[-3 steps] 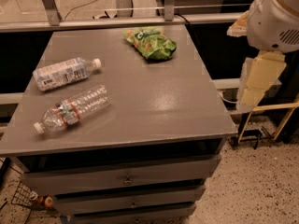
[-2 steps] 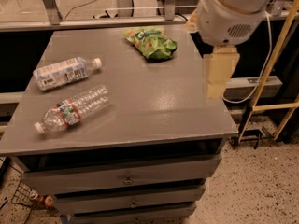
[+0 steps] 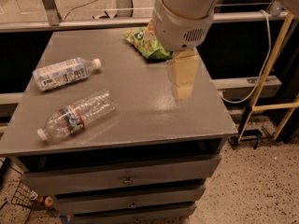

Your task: Place water bottle upright

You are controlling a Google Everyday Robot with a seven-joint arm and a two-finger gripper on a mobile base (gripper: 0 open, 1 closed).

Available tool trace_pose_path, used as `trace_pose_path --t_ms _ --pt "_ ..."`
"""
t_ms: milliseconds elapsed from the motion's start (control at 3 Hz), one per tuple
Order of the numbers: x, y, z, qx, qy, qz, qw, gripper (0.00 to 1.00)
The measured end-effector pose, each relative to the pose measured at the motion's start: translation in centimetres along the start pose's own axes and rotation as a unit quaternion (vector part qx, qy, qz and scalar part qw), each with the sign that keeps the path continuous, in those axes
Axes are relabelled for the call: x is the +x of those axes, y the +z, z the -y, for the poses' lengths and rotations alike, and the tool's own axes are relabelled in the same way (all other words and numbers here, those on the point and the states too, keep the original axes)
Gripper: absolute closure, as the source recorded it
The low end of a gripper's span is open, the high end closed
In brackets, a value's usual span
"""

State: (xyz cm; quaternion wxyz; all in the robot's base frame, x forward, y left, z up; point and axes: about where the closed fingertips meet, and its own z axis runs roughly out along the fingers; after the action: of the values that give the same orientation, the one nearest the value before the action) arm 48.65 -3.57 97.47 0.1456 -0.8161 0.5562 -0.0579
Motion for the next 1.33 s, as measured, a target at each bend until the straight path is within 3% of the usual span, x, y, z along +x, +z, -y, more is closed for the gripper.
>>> trace_pose_path --t_ms 333,667,1000,1333 --pt "-4.5 3.3 2.8 -0.031 -0.068 -0.01 0.9972 0.0" --pt "-9.8 7.2 5.6 -0.063 -0.142 -0.024 0.9876 0.0" --pt "-14.2 10.1 7.2 -0.083 -0.189 -0.048 0.9774 0.0" --pt "-17.1 11.4 7.2 -0.088 -0.196 -0.051 0.9752 0.0"
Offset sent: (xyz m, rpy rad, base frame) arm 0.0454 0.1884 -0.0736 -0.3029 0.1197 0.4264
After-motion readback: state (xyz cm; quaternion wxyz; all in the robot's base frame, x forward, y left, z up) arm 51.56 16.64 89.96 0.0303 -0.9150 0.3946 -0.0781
